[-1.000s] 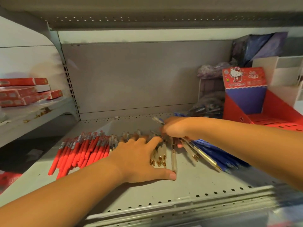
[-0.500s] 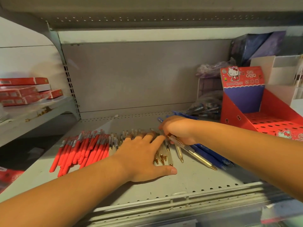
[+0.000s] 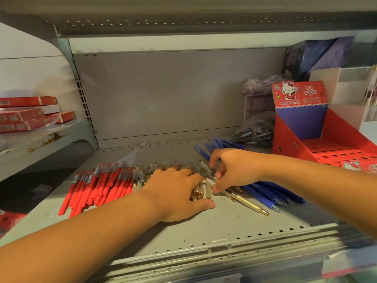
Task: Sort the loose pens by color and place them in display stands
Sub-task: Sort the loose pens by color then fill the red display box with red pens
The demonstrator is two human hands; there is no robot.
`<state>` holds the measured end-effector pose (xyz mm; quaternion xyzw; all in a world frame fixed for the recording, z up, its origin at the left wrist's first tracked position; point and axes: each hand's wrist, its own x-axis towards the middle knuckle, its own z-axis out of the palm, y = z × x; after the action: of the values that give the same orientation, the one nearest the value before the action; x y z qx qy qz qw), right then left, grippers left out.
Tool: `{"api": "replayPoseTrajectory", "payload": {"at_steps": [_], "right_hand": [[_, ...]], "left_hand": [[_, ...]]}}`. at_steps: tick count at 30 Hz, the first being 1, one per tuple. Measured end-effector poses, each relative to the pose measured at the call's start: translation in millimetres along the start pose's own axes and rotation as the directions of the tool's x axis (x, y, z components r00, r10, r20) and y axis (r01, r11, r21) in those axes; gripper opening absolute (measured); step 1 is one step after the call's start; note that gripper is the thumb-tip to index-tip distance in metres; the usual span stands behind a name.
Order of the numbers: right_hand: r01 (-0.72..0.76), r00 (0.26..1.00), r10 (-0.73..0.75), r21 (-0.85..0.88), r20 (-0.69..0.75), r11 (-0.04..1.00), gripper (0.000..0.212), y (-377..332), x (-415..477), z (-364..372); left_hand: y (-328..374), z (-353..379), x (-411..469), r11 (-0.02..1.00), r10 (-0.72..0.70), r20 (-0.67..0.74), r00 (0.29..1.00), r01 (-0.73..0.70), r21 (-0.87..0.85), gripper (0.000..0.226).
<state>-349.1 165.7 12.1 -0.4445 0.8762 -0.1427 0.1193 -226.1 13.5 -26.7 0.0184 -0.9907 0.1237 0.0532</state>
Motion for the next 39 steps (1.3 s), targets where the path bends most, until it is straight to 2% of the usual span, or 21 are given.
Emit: {"api": "replayPoseTrajectory", "payload": {"at_steps": [1, 4, 8, 13, 18, 20, 23, 24, 26, 31, 34, 37, 39], "right_hand": [[-0.015, 1.0, 0.015, 0.008, -0.011, 1.0, 0.049, 0, 0, 1], [-0.058, 0.998, 0.056, 0.176, 0.016, 0.983, 0.028, -2, 3, 2], [-0.069, 0.997, 0.071, 0.158, -0.006, 0.985, 0.02, -8, 10, 9], [-0.134, 0.987, 0.153, 0.259, -0.054, 0.957, 0.012, -9, 27, 7], [-0.148, 0.976, 0.191, 0.335, -0.101, 0.931, 0.014, -14, 45, 9], [-0.104, 0.972, 0.169, 0.346, -0.163, 0.932, 0.016, -13, 47, 13], [-0.107, 0.976, 0.161, 0.313, -0.149, 0.944, 0.012, -13, 48, 15], [-0.126, 0.98, 0.162, 0.272, -0.114, 0.954, 0.005, -15, 48, 14], [-0.184, 0.977, 0.199, 0.178, -0.074, 0.967, 0.019, -17, 47, 13], [-0.168, 0.985, 0.173, 0.165, -0.016, 0.972, 0.024, -18, 43, 5], [-0.181, 0.983, 0.183, 0.042, -0.03, 0.983, 0.03, -21, 44, 2], [-0.143, 0.99, 0.143, 0.024, 0.011, 0.989, 0.03, -18, 44, 0], [-0.12, 0.993, 0.118, 0.078, 0.026, 0.99, 0.033, -16, 44, -2]], "left_hand": [[0, -1, 0, 1.0, -0.004, 0.003, 1.0, 0.004, -0.001, 0.087], [0, -2, 0, 1.0, -0.019, 0.025, 1.0, 0.019, -0.022, 0.085], [2, -1, -3, 0.996, -0.043, 0.006, 0.999, 0.044, -0.073, 0.083], [5, 0, -3, 0.989, -0.077, -0.065, 0.995, 0.068, -0.134, 0.087], [4, 0, -3, 0.979, -0.083, -0.043, 0.996, 0.073, -0.192, 0.107], [1, -1, -5, 0.977, -0.062, -0.021, 0.998, 0.057, -0.206, 0.111], [1, -2, -6, 0.983, -0.033, 0.016, 0.999, 0.035, -0.18, 0.113], [2, -2, -5, 0.985, -0.029, 0.024, 0.999, 0.033, -0.171, 0.111], [2, -2, -3, 0.99, -0.031, 0.04, 0.999, 0.036, -0.137, 0.104], [4, -3, 0, 0.998, -0.047, 0.026, 0.999, 0.049, -0.048, 0.074], [4, -5, 0, 0.998, -0.013, 0.062, 0.998, 0.017, -0.061, 0.071], [6, -7, -1, 0.995, 0.048, 0.104, 0.993, -0.039, -0.087, 0.071], [5, -7, -1, 0.993, 0.059, 0.103, 0.993, -0.048, -0.11, 0.064]]}}
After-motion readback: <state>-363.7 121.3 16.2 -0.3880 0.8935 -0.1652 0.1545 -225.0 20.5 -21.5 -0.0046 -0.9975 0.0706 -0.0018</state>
